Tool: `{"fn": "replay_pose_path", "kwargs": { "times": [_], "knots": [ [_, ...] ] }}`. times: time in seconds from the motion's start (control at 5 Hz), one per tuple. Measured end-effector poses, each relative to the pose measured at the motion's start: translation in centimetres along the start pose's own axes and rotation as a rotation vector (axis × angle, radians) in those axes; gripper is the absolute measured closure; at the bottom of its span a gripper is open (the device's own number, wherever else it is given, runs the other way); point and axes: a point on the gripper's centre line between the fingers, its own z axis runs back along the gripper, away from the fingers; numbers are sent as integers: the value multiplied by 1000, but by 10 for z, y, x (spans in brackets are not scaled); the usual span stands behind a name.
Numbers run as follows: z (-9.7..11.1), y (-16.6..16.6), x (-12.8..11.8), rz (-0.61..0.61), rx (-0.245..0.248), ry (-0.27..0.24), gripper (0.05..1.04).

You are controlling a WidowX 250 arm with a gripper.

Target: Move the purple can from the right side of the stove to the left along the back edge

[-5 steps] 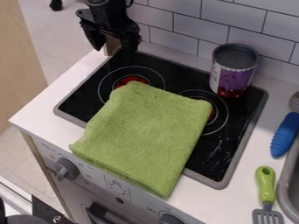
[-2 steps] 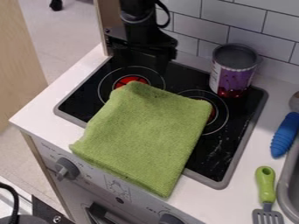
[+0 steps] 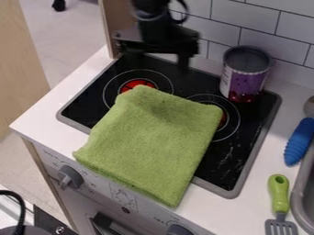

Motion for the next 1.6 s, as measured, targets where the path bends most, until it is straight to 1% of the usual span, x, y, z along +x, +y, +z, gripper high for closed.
{"fn": "replay_pose_path", "kwargs": {
  "times": [0.2,0.4,0.6,1.0,1.2,1.4,1.6],
  "knots": [
    [-8,-30,-6,18,-7,51,86],
    [-5,-50,-7,40,-47,63,86],
    [-4,-62,-14,13,-46,69,86],
    [-12,-84,-12,-5,-66,113,86],
    [-19,-94,-10,1,-46,123,86],
    [-27,-100,-10,45,-15,116,86],
    [-32,-106,-9,144,29,120,86]
  ]
}}
